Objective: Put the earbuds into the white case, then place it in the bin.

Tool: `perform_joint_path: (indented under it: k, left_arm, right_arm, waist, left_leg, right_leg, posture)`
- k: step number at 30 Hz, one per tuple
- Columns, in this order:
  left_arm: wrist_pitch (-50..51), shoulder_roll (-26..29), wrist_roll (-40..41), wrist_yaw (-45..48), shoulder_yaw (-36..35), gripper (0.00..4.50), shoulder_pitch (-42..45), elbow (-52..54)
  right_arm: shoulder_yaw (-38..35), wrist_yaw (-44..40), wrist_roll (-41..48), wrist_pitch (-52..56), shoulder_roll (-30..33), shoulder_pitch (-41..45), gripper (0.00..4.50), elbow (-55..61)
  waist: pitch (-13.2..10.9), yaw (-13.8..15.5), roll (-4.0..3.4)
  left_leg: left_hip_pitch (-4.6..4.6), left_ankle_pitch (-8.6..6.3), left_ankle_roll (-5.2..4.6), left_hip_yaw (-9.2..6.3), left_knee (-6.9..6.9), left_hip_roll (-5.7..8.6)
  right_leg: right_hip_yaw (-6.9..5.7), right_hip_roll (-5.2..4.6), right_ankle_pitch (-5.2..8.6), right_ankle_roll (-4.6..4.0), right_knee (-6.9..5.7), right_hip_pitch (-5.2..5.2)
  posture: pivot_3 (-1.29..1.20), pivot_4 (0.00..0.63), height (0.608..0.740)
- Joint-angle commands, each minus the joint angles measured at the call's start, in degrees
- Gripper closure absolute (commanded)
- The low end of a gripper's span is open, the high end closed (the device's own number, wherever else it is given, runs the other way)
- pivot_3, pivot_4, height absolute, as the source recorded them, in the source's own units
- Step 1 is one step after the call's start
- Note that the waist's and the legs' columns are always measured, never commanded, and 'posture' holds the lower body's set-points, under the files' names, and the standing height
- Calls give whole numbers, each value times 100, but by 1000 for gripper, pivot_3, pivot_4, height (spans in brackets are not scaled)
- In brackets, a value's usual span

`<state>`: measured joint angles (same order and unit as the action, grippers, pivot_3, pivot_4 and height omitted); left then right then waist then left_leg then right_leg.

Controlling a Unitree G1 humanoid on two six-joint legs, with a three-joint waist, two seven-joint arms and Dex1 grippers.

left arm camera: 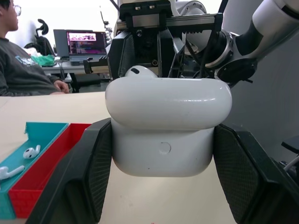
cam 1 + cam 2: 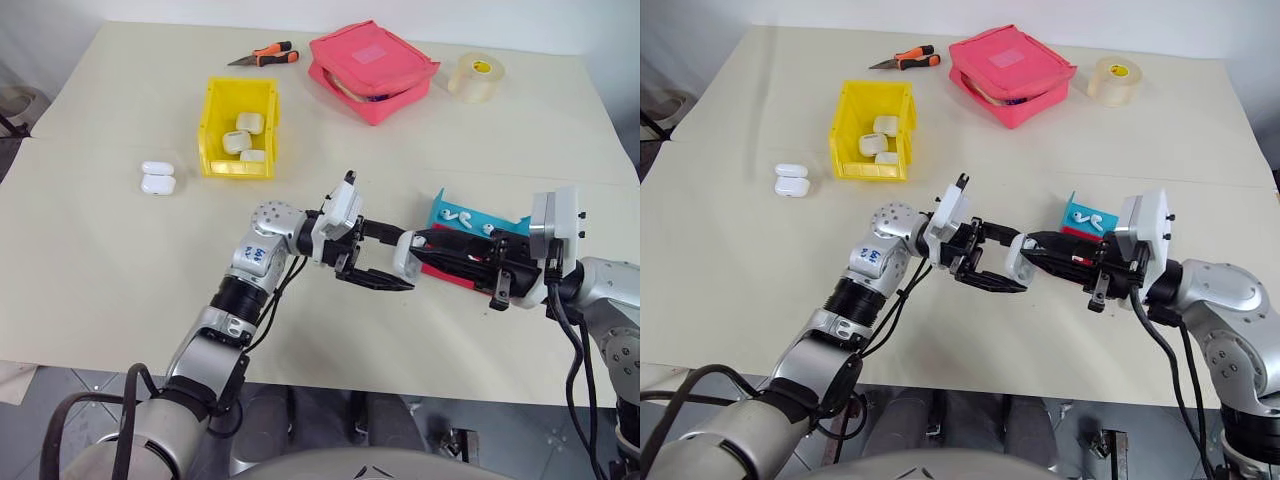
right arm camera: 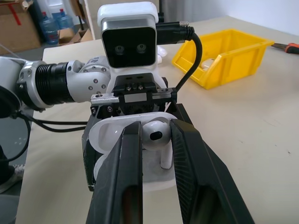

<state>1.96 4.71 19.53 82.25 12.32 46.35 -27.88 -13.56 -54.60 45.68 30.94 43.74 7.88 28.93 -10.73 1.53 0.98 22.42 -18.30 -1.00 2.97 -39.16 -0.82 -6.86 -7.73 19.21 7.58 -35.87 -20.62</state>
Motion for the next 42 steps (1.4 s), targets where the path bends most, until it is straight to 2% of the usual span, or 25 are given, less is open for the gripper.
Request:
perform_joint_path:
  k: [1, 7, 14, 25, 35, 42]
  left_arm:
    - [-52, -117, 140, -43, -85, 1701, 147, 230]
    - [-29, -124, 209, 12, -137, 1701, 145, 235]
    - [-48, -182, 304, 56, -230, 1701, 158, 253]
    - [-217, -302, 360, 126, -339, 1701, 112, 202]
    - [-434, -412, 424, 237, -510, 1701, 120, 63]
    - [-512, -451, 420, 282, -562, 1701, 160, -29]
  right_arm:
    - [144, -159, -218, -130, 103, 3, 4004, -92]
    - [234, -217, -264, -322, -42, 64, 4004, -230]
    - [386, -341, -492, -489, 66, -12, 4004, -421]
    - [593, -540, -597, -523, 162, 332, 4004, -794]
    - [250, -262, 105, -357, -329, 536, 4004, -874]
    - [401, -6, 233, -81, -470, 420, 4004, -811]
  waist:
    - [0, -1, 0]
    - [0, -3, 0]
    - [0, -3, 0]
    - [0, -1, 0]
    - [0, -4, 0]
    - [0, -7, 0]
  left_leg:
    - [0, 0, 0, 0, 0, 0]
    - [0, 0, 0, 0, 0, 0]
    - [0, 0, 0, 0, 0, 0]
    - [0, 0, 0, 0, -1, 1]
    - [0, 0, 1, 0, -1, -1]
    - [0, 0, 0, 0, -1, 0]
  right_leg:
    - [0, 0, 0, 0, 0, 0]
    - [-1, 0, 0, 0, 0, 0]
    - [-1, 0, 0, 0, 0, 0]
    - [-1, -1, 0, 0, 0, 1]
    - [-3, 0, 0, 1, 1, 1]
    - [-3, -2, 0, 1, 1, 2]
  posture:
    - [0, 150, 740]
    - [0, 150, 740]
    - [0, 150, 740]
    - [0, 150, 740]
    - [0, 150, 740]
    - [0, 150, 740]
